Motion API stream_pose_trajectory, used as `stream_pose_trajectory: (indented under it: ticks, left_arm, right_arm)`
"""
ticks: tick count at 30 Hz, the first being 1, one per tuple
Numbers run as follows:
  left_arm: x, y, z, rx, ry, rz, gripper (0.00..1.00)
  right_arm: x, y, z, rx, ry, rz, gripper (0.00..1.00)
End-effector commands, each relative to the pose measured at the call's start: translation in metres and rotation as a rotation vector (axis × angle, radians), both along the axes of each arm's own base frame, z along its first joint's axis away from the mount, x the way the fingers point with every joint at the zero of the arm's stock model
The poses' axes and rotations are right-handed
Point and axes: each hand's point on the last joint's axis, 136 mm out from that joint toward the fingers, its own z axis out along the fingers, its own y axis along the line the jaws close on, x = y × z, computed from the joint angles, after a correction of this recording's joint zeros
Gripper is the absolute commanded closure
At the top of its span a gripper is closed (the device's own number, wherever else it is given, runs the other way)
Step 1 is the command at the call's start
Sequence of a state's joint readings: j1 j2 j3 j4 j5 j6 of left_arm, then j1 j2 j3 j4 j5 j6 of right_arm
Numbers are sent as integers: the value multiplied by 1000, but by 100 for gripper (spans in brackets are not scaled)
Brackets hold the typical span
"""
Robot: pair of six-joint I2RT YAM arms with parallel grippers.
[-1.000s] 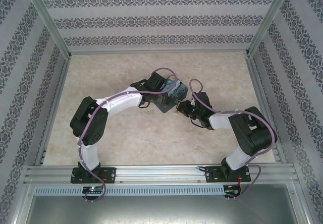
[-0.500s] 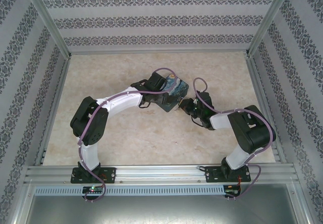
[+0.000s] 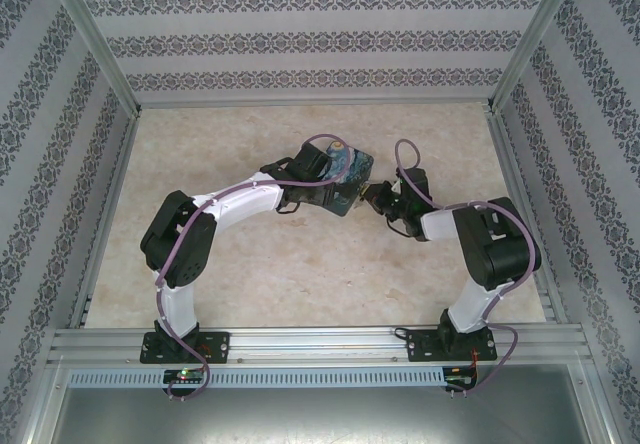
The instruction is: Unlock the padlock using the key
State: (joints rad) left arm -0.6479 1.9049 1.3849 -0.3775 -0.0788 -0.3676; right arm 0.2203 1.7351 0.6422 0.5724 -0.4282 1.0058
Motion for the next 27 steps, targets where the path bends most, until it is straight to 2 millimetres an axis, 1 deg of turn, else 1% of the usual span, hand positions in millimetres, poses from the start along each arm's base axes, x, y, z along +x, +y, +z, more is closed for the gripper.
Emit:
stream_pose_trajectory:
  ticks: [1, 7, 11, 13, 16, 18, 20, 22, 24, 27]
  left_arm:
    - [-41, 36, -62, 187, 209, -1, 26]
    - [-40, 35, -65, 190, 214, -3, 26]
    - [-40, 34, -67, 189, 218, -2, 26]
    - [-39, 34, -66, 189, 215, -1, 26]
    - [-38, 35, -60, 186, 204, 0, 26]
    - [-36, 37, -50, 188, 188, 3, 25]
    - [-33, 40, -32, 177, 156, 9, 25]
    - [-30, 39, -13, 158, 122, 6, 25]
    - [-27, 34, 6, 127, 94, -2, 25]
    - [-19, 19, 29, 78, 64, -32, 25]
  right_arm:
    - [15, -24, 2, -28, -24, -41, 100]
    - [13, -31, -3, -56, -1, 14, 100]
    - [9, -30, -9, -71, 8, 50, 100]
    - [7, -28, -11, -69, 8, 65, 100]
    - [2, -28, -14, -67, 9, 72, 100]
    - [-2, -28, -15, -68, 10, 77, 100]
    - [-5, -28, -16, -72, 10, 77, 100]
    - [-8, -29, -17, -76, 11, 76, 100]
    - [-10, -30, -16, -81, 6, 75, 100]
    - [-13, -30, -14, -87, -1, 81, 100]
